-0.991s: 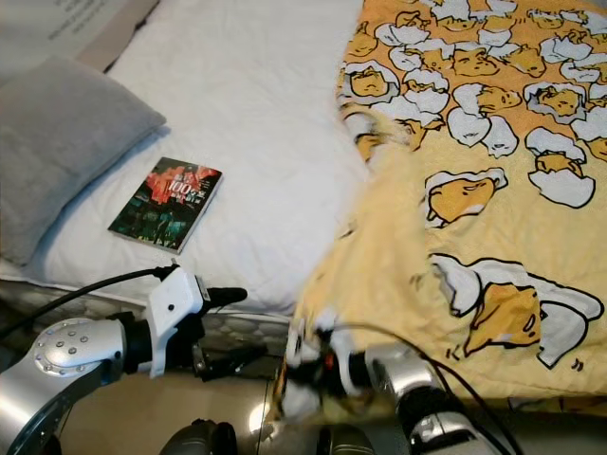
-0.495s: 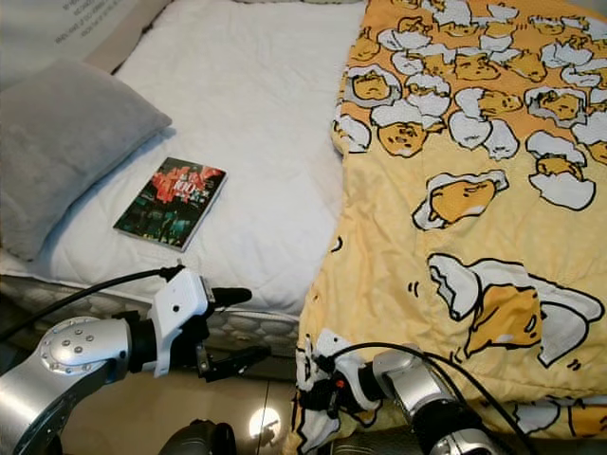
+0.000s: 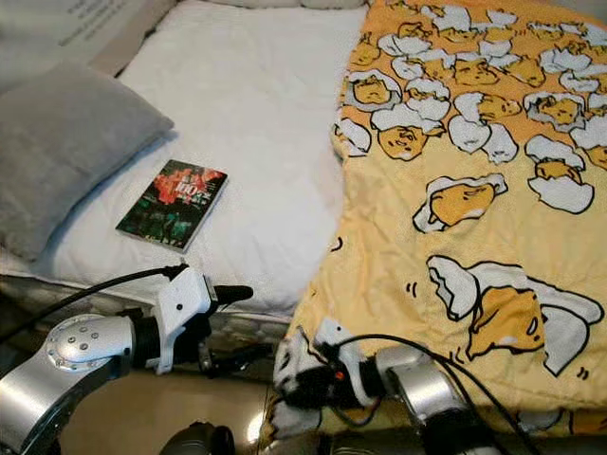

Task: Clean up the room

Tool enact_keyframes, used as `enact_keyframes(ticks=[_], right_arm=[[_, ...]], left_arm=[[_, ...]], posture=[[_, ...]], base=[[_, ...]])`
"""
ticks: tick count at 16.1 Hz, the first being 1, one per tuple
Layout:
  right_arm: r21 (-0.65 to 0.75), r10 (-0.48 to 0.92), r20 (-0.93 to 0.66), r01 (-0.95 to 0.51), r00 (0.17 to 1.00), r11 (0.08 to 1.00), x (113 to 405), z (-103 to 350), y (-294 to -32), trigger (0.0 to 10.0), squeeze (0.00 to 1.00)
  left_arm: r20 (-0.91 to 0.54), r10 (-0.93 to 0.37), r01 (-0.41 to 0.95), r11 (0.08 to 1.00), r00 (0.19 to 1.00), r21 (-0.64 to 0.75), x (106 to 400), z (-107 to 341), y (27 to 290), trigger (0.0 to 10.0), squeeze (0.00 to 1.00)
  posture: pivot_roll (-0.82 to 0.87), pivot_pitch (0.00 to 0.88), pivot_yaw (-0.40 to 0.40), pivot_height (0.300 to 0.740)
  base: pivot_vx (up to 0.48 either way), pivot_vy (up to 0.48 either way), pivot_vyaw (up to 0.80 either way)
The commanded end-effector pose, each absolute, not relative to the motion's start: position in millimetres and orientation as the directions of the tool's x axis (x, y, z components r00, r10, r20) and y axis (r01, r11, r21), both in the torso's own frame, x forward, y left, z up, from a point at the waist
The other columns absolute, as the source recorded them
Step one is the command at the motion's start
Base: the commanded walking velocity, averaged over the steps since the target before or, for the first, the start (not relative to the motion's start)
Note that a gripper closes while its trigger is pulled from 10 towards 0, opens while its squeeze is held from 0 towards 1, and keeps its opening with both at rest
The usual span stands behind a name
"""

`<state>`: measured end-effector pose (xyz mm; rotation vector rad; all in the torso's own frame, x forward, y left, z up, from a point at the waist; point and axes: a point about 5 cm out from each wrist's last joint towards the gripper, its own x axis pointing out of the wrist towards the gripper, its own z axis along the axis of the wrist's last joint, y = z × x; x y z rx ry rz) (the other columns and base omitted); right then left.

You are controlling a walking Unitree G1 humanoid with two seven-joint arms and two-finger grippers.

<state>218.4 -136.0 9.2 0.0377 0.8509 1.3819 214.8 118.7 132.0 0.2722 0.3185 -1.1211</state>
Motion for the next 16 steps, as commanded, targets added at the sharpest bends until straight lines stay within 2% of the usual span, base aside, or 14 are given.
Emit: enact_keyframes(ticks=[1, 2, 4, 5, 8, 9, 10, 11, 12, 13, 16], right_arm=[[0.499, 0.852, -0.513, -0.843, -0.103, 0.199, 212.4, 9.4, -135.8, 10.0, 1.0], [0.464, 0.807, -0.578, -0.861, -0.118, 0.207, 206.8, 3.6, -141.9, 10.0, 1.0], [0.333, 0.722, -0.691, -0.886, 0.002, 0.321, 211.3, -6.1, -151.0, 10.0, 1.0], [0.32, 0.73, -0.682, -0.877, 0.047, 0.357, 215.8, -4.0, -150.0, 10.0, 1.0], [0.319, 0.786, -0.605, -0.866, 0.127, 0.385, 225.5, 10.3, -145.5, 10.0, 1.0], [0.288, 0.793, -0.58, -0.863, 0.188, 0.416, 231.8, 15.7, -145.2, 10.0, 1.0], [0.206, 0.769, -0.55, -0.839, 0.327, 0.504, 244.9, 24.3, -148.0, 10.0, 1.0], [0.166, 0.746, -0.533, -0.815, 0.399, 0.555, 251.4, 28.7, -150.1, 10.0, 1.0], [0.097, 0.709, -0.482, -0.773, 0.515, 0.627, 260.4, 37.2, -153.0, 10.0, 1.0], [0.041, 0.619, -0.461, -0.681, 0.636, 0.731, 268.2, 43.7, -159.0, 10.0, 0.0], [-0.076, 0.351, -0.341, -0.397, 0.872, 0.915, 270.6, 62.0, -170.0, 10.0, 0.0]], left_arm=[[-0.39, -0.836, 0.916, 0.397, 0.385, 0.054, 214.6, 129.9, 117.7, 10.0, 0.0], [-0.39, -0.838, 0.918, 0.394, 0.383, 0.054, 214.7, 129.0, 117.4, 10.0, 0.0], [-0.384, -0.839, 0.917, 0.393, 0.386, 0.063, 216.6, 128.2, 116.3, 10.0, 0.0], [-0.381, -0.839, 0.916, 0.396, 0.39, 0.067, 217.6, 128.4, 116.0, 10.0, 0.0], [-0.372, -0.831, 0.906, 0.416, 0.413, 0.078, 221.5, 128.3, 115.9, 10.0, 0.0], [-0.363, -0.826, 0.898, 0.431, 0.43, 0.084, 222.8, 128.3, 116.1, 10.0, 0.0], [-0.325, -0.81, 0.868, 0.488, 0.489, 0.091, 227.5, 129.8, 117.0, 10.0, 0.0], [-0.298, -0.792, 0.842, 0.532, 0.533, 0.092, 231.0, 130.6, 118.2, 10.0, 0.0], [-0.252, -0.75, 0.786, 0.614, 0.611, 0.08, 236.9, 131.3, 121.1, 10.0, 0.0], [-0.206, -0.689, 0.713, 0.697, 0.695, 0.074, 241.9, 131.6, 124.3, 10.0, 0.0], [-0.132, -0.5, 0.513, 0.852, 0.856, 0.101, 247.6, 131.3, 132.0, 10.0, 0.0]], posture=[[0.03, 0.06, 0.006, 0.74], [0.02, 0.051, 0.004, 0.74], [0.02, 0.043, 0.002, 0.74], [0.02, 0.042, 0.002, 0.74], [0.02, 0.04, -0.001, 0.74], [0.02, 0.035, -0.005, 0.74], [0.01, 0.028, -0.01, 0.74], [0.01, 0.023, -0.011, 0.74], [0.01, 0.01, -0.012, 0.74], [0.0, 0.0, -0.013, 0.74], [-0.01, 0.0, -0.008, 0.74]], base=[[0.0, 0.0, 0.0], [0.0, 0.0, 0.0], [0.0, 0.0, 0.0], [0.0, 0.0, 0.0], [0.0, 0.0, 0.0], [0.0, 0.0, 0.0], [0.0, 0.0, 0.0], [0.0, 0.0, 0.0], [0.0, 0.0, 0.0], [0.0, 0.0, 0.0], [0.0, 0.0, 0.0]])
